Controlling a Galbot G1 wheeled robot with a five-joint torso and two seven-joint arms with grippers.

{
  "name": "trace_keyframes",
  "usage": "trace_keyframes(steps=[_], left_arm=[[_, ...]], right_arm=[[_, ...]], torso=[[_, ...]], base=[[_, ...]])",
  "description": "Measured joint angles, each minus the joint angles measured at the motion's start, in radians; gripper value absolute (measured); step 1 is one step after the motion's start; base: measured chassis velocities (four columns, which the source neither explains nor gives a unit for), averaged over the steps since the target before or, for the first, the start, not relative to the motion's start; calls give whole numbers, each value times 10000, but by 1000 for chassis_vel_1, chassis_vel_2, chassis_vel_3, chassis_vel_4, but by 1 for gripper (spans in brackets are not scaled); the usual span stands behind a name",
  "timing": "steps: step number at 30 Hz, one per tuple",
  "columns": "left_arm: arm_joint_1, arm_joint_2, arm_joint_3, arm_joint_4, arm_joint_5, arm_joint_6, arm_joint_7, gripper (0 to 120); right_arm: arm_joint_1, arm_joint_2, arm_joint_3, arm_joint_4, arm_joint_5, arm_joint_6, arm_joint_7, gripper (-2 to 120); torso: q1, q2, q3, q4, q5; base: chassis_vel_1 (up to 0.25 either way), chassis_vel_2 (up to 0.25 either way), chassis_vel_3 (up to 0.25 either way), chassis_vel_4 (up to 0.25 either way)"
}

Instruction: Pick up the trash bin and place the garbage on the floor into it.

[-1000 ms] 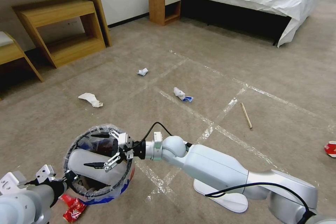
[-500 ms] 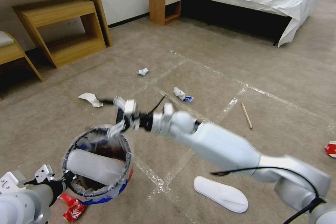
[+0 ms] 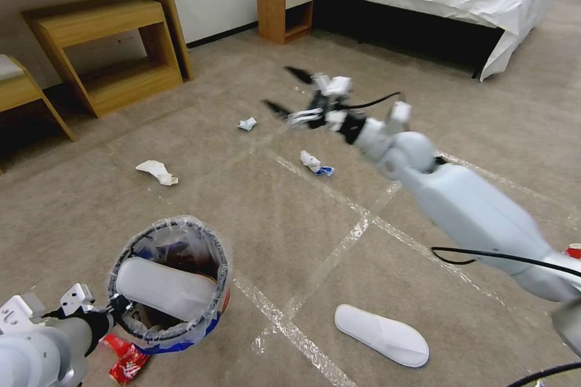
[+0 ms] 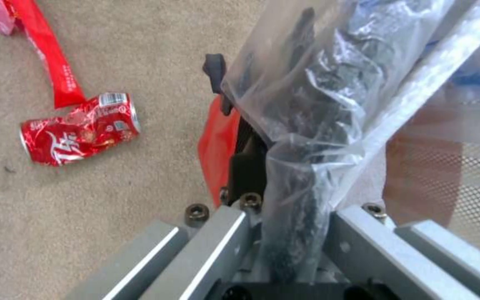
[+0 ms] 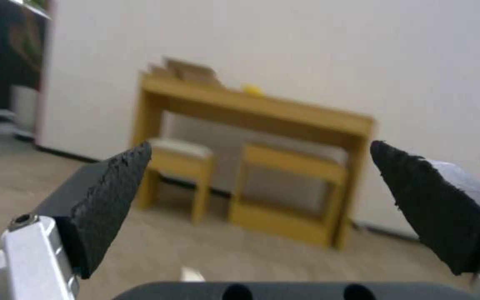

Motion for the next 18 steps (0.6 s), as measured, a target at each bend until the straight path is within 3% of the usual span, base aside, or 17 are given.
trace_keyframes(steps=[10,18], left_arm=[[20,176,-20,-116,-209,0,34,0],[7,308,-105,-221,-395,-5,7,0]], right_arm=[[-3547,-1492,2557,-377,-1652,746,-988,100],[-5495,-1552,3259,-1561,-3203,1693,-2378,100]], torso=[[0,0,-1,-3,-2],[0,0,-1,-3,-1]], base=[[0,0,0,0],[0,0,0,0]])
